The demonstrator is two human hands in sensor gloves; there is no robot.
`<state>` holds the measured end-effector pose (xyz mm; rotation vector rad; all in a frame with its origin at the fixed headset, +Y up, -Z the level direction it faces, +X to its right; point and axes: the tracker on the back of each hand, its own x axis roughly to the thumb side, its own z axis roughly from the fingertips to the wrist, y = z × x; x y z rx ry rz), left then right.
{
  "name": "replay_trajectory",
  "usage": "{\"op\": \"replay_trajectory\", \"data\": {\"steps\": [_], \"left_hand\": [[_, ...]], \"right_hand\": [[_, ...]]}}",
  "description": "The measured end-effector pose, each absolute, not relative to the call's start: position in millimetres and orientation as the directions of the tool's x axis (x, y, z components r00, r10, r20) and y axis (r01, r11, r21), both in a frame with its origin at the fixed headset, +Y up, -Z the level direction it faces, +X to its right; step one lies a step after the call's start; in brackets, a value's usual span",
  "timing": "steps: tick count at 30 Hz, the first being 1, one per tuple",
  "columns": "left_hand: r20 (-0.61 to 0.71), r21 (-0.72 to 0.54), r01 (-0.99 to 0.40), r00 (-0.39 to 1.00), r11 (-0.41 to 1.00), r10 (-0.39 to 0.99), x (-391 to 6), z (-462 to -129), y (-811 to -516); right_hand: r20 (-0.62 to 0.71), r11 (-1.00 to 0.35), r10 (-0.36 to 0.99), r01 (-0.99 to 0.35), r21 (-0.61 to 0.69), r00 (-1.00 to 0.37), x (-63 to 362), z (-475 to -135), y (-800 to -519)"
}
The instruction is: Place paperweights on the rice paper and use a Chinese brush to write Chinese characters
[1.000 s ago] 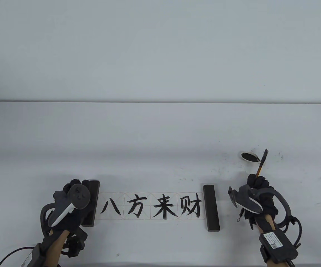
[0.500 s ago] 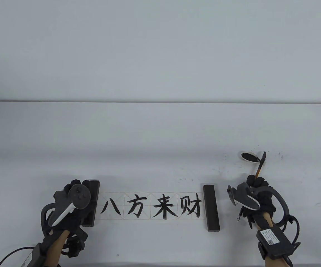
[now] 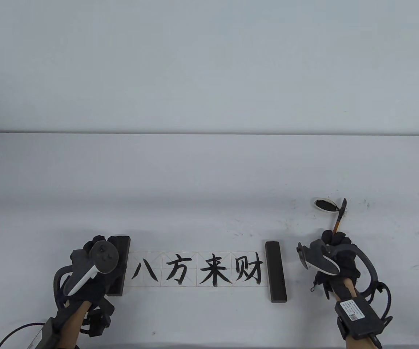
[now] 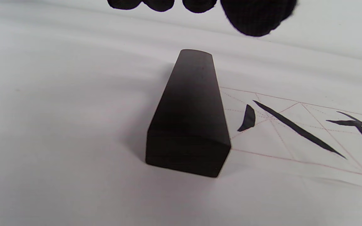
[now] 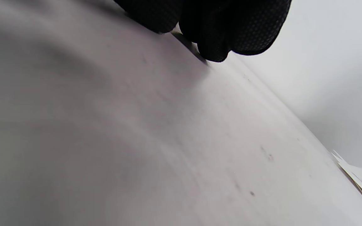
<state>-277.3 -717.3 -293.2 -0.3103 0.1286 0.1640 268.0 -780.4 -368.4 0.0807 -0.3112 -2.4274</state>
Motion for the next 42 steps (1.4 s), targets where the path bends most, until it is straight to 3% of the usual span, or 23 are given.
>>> {"op": "replay_trajectory", "data": {"steps": [22,27,32,37,42], "left_hand": [[-0.149,-0.29,-0.178,0.979,0.94,0.14,-277,-293,-718],[-0.143,-0.285,-0.177,0.98,0.942,0.141,-277,-293,-718],[-0.143,-0.281,-0.174,0.98,0.944,0.138,-277,-293,-718],[-0.149,-0.278,-0.177,0.979,0.944,0.14,-277,-293,-719],[-0.143,-0.263,-0.17,0.98,0.95,0.136,-276,-292,-718]], "right_hand": [[-0.01,-0.751,-0.641,0.624,0.215,-0.768,273,-372,-784],[-0.11,-0.829,-0.553,0.532,0.174,-0.826,283,-370,-761],[-0.193,-0.932,-0.36,0.359,0.039,-0.913,285,-356,-714],[-0.163,-0.968,-0.197,0.218,-0.122,-0.967,271,-331,-672],[-0.088,-0.959,-0.142,0.16,-0.235,-0.986,245,-308,-652]]}}
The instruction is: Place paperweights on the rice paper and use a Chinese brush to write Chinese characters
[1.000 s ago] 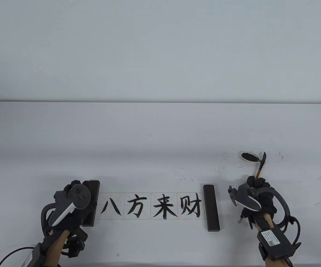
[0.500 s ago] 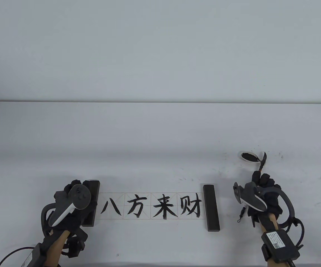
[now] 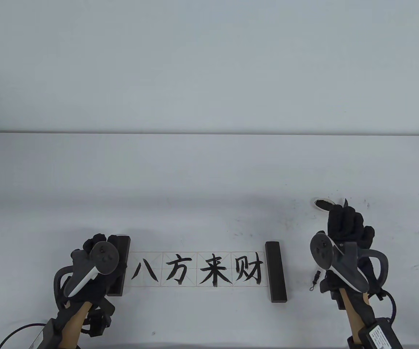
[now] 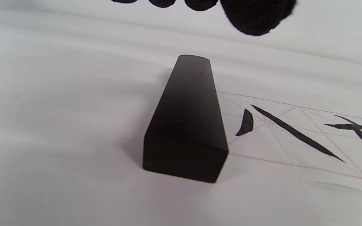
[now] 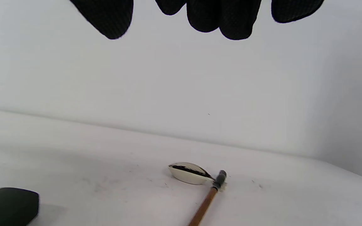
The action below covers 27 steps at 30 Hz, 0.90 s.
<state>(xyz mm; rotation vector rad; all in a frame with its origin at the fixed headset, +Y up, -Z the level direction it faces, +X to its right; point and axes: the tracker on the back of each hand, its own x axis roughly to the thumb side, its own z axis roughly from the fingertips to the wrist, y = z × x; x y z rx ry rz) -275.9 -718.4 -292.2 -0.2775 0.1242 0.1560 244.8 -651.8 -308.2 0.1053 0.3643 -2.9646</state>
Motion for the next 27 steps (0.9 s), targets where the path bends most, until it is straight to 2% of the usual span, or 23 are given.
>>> {"op": "replay_trajectory", "data": {"steps": [3,8,14,27], "left_hand": [[-0.131,-0.237,-0.161,0.982,0.958,0.133,-273,-291,-717],[-0.109,-0.207,-0.152,0.985,0.966,0.131,-269,-289,-715],[-0.082,-0.197,-0.169,0.984,0.966,0.156,-267,-289,-714],[-0.072,-0.207,-0.164,0.986,0.965,0.152,-266,-289,-716]], "right_hand": [[-0.017,-0.956,-0.076,0.078,-0.284,-0.997,225,-295,-652],[0.055,-0.954,0.009,-0.025,-0.299,-0.998,210,-291,-668],[0.076,-0.951,-0.052,0.027,-0.308,-0.996,213,-296,-687],[0.097,-0.967,-0.057,0.031,-0.252,-0.994,217,-299,-694]]}}
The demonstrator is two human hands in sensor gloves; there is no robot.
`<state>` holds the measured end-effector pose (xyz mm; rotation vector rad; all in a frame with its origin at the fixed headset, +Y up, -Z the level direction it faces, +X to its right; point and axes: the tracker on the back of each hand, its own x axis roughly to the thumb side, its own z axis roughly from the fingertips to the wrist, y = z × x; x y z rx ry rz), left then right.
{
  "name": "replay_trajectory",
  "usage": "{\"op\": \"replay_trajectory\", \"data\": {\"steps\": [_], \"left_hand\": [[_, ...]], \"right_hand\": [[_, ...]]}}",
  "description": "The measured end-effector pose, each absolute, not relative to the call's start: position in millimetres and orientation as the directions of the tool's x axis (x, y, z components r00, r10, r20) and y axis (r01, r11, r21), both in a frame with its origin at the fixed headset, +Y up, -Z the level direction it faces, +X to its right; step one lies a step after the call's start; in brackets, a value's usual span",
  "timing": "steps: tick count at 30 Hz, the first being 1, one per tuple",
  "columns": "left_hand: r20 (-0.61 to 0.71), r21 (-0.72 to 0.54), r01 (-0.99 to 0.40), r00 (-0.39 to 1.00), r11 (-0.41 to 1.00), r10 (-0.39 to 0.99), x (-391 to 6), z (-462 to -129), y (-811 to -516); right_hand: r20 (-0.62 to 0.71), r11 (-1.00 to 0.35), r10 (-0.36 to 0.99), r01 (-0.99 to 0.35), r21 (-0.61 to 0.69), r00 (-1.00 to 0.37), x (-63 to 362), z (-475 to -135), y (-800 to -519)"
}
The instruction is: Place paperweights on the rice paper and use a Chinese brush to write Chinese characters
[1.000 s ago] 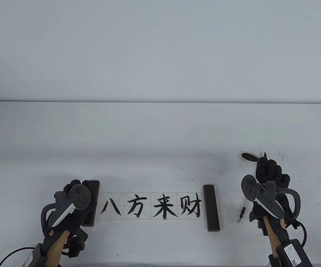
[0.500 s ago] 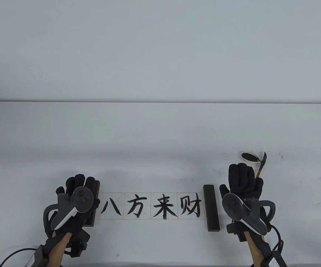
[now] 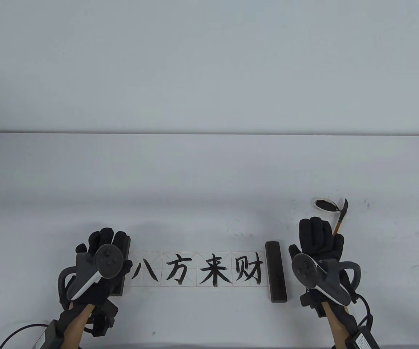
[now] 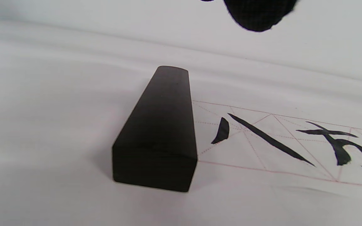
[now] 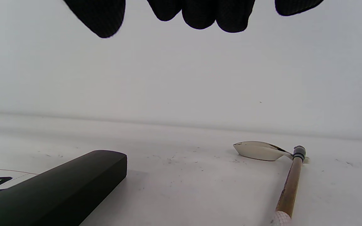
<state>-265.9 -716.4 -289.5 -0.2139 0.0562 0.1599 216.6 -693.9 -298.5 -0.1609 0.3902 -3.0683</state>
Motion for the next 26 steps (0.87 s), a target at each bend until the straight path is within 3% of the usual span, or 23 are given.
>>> {"op": "replay_trajectory", "data": {"steps": [26], "left_hand": [[-0.056,-0.203,-0.156,0.987,0.967,0.148,-264.7,-289.3,-717.4]], "right_hand": [[0.093,-0.973,-0.061,0.038,-0.228,-0.994,215.5,-296.5,-692.6]]}}
